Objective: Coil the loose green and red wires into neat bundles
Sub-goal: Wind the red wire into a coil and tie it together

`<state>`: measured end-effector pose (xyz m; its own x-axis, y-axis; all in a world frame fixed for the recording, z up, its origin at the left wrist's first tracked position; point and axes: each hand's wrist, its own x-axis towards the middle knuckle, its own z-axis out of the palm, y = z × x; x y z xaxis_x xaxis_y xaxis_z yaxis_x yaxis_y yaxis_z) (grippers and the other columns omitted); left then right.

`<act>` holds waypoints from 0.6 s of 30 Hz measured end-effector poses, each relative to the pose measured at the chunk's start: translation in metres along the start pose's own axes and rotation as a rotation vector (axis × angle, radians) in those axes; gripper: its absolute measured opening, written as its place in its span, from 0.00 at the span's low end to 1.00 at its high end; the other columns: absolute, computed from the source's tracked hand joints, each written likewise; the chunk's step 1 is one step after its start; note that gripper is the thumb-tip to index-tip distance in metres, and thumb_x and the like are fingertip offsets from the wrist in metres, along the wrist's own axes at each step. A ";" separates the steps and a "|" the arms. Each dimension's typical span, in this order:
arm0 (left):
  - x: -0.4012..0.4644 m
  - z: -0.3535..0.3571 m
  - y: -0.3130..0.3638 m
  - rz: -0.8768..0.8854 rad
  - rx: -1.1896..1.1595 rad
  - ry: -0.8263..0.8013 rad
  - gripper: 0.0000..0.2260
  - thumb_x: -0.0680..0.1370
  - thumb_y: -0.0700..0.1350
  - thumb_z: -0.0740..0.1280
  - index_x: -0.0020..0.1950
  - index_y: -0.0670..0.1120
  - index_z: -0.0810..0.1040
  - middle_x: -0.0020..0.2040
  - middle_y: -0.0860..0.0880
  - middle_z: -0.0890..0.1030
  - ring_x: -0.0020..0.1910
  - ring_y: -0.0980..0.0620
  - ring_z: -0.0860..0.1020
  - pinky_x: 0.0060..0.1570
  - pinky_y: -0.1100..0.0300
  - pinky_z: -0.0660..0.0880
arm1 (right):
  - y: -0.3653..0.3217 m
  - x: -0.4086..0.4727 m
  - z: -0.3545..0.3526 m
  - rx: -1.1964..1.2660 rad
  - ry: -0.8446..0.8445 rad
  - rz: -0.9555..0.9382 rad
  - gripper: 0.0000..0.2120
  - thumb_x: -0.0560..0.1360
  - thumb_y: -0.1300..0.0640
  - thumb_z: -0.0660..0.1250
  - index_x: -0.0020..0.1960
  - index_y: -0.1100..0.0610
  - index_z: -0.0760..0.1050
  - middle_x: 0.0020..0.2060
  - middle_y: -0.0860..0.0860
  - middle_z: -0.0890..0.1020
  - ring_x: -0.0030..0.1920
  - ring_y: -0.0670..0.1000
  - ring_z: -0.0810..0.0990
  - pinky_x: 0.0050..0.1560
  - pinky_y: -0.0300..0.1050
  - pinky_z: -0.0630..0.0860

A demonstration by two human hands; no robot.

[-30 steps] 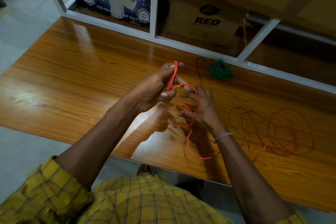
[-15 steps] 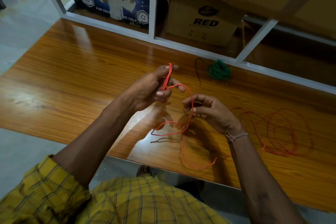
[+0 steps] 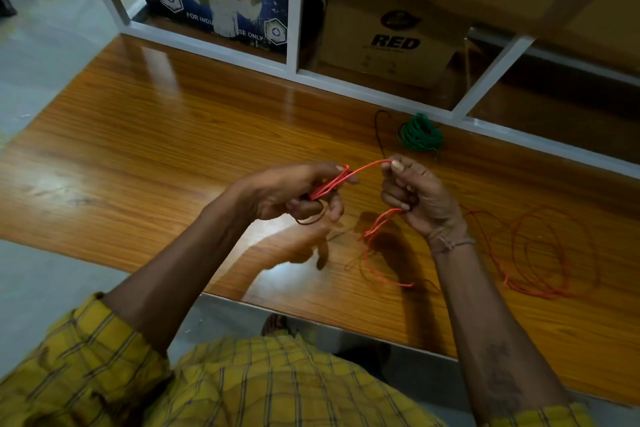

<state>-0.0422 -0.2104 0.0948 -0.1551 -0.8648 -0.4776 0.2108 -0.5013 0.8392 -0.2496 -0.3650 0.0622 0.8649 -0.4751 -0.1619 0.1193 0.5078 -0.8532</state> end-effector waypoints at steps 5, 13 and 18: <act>-0.009 0.004 -0.001 0.047 -0.172 -0.343 0.24 0.90 0.51 0.47 0.81 0.39 0.63 0.39 0.41 0.79 0.21 0.58 0.55 0.21 0.65 0.51 | 0.001 0.010 0.005 -0.290 0.151 0.041 0.09 0.76 0.51 0.76 0.43 0.54 0.79 0.30 0.50 0.63 0.25 0.44 0.57 0.25 0.38 0.56; -0.003 0.008 0.011 0.385 -0.530 -0.328 0.24 0.90 0.53 0.48 0.85 0.47 0.58 0.60 0.39 0.80 0.27 0.57 0.71 0.27 0.64 0.57 | 0.057 -0.002 0.039 -0.123 0.191 0.264 0.16 0.88 0.52 0.56 0.45 0.57 0.73 0.27 0.47 0.66 0.22 0.41 0.59 0.21 0.34 0.55; 0.007 0.012 0.007 0.458 -0.554 0.000 0.21 0.90 0.53 0.52 0.83 0.51 0.63 0.71 0.39 0.76 0.41 0.46 0.79 0.27 0.64 0.70 | 0.060 -0.019 0.062 -0.191 0.032 0.344 0.12 0.88 0.54 0.56 0.59 0.62 0.72 0.28 0.54 0.72 0.18 0.44 0.65 0.18 0.34 0.63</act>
<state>-0.0537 -0.2193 0.1008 0.0657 -0.9918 -0.1092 0.7136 -0.0298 0.6999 -0.2292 -0.2813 0.0451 0.8224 -0.3241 -0.4675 -0.2707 0.4998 -0.8227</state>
